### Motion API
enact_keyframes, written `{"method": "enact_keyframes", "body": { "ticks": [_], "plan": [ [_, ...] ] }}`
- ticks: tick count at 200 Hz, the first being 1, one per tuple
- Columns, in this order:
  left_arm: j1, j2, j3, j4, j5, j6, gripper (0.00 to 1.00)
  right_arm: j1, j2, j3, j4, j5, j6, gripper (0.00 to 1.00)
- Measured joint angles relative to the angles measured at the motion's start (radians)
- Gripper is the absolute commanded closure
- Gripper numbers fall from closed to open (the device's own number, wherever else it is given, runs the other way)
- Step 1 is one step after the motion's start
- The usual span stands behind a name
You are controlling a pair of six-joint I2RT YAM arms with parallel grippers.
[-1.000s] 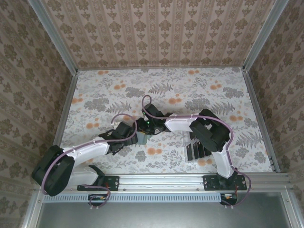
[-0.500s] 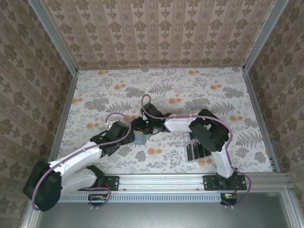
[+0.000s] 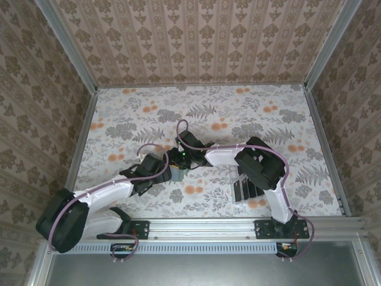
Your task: Put the credit cards into the card holder
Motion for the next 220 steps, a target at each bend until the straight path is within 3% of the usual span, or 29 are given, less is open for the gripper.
{"method": "enact_keyframes", "body": {
  "ticks": [117, 220],
  "plan": [
    [-0.007, 0.02, -0.008, 0.026, -0.04, -0.031, 0.01, 0.0, -0.124, -0.08, -0.027, 0.045, -0.02, 0.52],
    [-0.006, 0.02, -0.014, 0.036, -0.049, -0.045, 0.02, -0.003, -0.078, -0.093, -0.027, 0.062, -0.017, 0.52]
  ]
}}
